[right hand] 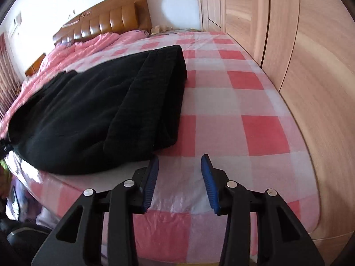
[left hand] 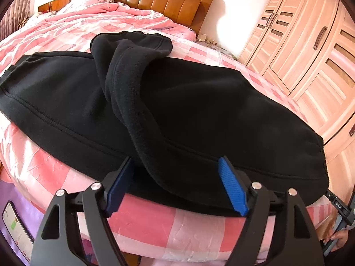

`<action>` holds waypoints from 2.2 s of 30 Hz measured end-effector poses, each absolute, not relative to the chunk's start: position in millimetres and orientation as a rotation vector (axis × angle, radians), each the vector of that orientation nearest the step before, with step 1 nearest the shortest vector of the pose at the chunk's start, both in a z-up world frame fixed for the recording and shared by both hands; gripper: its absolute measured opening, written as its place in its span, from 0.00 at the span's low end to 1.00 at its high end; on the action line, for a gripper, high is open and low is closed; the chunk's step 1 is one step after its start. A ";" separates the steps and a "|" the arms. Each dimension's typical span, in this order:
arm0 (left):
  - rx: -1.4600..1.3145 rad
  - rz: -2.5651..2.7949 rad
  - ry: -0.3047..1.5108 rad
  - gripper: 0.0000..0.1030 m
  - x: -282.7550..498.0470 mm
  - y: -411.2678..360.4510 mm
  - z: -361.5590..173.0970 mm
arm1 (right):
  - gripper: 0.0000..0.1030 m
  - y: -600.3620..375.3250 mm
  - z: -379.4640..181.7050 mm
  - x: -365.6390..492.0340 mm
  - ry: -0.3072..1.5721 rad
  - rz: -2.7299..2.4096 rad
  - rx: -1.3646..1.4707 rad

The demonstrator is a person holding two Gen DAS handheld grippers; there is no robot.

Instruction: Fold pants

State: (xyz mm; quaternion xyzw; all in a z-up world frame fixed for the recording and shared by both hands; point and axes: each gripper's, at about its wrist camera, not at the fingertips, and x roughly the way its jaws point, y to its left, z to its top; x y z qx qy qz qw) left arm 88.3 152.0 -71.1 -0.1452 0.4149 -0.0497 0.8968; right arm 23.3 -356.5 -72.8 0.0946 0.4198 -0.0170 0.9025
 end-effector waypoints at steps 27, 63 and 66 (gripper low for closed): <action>-0.220 -0.132 0.841 0.84 82.1 125.3 -76.6 | 0.48 -352.9 -72.1 45.7 0.851 0.073 0.490; -0.309 -0.157 0.719 0.76 76.8 160.3 -59.3 | 0.61 -337.8 -7.1 -24.2 0.554 -0.174 0.304; -0.347 -0.067 0.721 0.76 81.8 179.0 -54.4 | 0.75 -282.1 -2.4 -0.3 0.565 -0.017 0.118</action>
